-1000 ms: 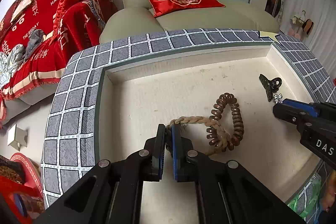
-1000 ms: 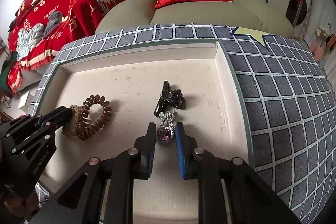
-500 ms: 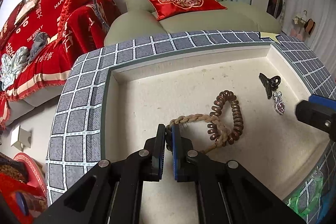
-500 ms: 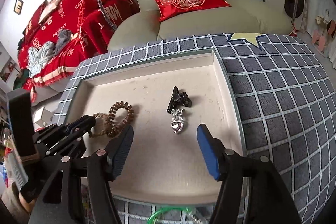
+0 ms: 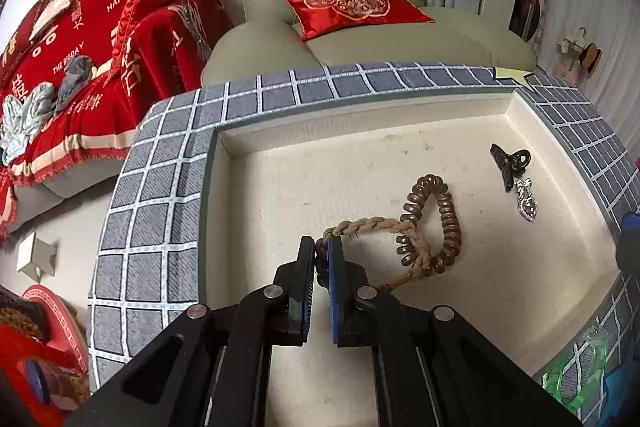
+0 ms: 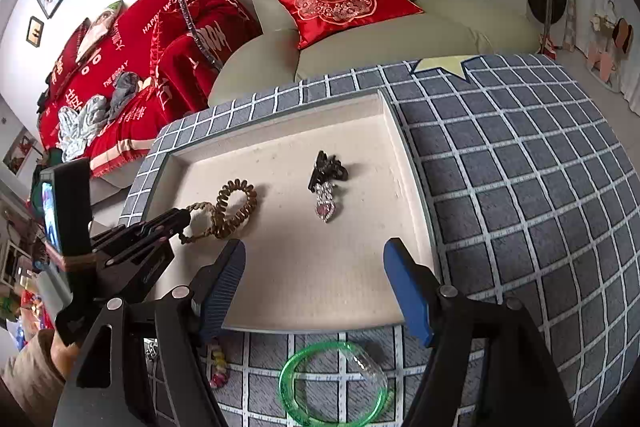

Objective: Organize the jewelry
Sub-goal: 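Lower the braided tan bracelet into the tray and open the left tool, then move both tools back from the tray toward the remaining jewelry, then grasp the silver heart charm with the left tool while the right tool grasps the green bangle, then carry the silver charm and green bangle into the tray, lowering the bangle with the right tool, then open the right tool to release the bangle while the left tool releases the silver charm, then move both tools back from the tray toward the remaining jewelry, then grasp the yellow beaded hair tie with the right tool while the left tool grasps the pink-yellow bead bracelet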

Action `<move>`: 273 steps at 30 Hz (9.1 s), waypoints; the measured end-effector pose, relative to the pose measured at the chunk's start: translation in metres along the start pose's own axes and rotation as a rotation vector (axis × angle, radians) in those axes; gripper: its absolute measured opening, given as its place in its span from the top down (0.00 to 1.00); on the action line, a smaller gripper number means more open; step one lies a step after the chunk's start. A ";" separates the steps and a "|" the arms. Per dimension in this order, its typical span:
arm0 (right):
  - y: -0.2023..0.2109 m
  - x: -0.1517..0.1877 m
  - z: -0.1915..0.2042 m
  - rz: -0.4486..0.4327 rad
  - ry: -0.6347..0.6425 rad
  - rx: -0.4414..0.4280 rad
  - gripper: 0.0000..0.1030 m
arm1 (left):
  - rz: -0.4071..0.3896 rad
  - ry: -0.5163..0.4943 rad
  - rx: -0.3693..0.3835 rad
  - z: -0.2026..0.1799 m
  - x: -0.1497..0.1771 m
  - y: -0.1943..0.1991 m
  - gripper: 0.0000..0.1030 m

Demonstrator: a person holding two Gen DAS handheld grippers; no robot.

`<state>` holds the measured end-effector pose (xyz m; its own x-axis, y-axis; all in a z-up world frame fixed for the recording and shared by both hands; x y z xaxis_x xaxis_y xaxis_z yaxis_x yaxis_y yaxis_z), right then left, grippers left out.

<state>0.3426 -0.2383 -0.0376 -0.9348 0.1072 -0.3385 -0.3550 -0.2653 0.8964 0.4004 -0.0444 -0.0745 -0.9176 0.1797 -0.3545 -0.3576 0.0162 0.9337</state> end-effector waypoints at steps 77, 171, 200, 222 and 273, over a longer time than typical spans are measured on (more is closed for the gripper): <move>-0.008 0.092 -0.044 0.137 -0.040 0.142 0.17 | -0.004 -0.070 0.007 0.030 0.143 0.030 0.07; -0.044 -0.032 -0.007 0.057 0.019 0.130 0.43 | 0.006 -0.054 0.035 -0.010 0.012 -0.006 0.69; 0.016 0.013 -0.001 -0.021 -0.017 0.012 0.19 | -0.131 0.020 0.071 0.008 0.032 0.058 0.00; 0.070 0.130 0.001 0.020 0.006 -0.045 0.14 | -0.073 -0.028 0.117 0.007 0.151 0.087 0.00; 0.029 0.282 0.053 0.162 0.297 0.172 0.86 | 0.061 0.140 0.207 0.009 0.149 0.042 0.04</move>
<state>0.0689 -0.1650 -0.0925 -0.9490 -0.2118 -0.2337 -0.2194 -0.0889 0.9716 0.2501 -0.0079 -0.0875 -0.9566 0.0484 -0.2872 -0.2711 0.2127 0.9388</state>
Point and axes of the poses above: each gripper's, at about its wrist camera, not at the fingertips, and y roughly against the way its jaws point, z to its left, x to its underside, the point moved 5 cm from there along -y, roughly the way its jaws point, and after that the axes turned 15 degrees about z, right-handed, at the moved point
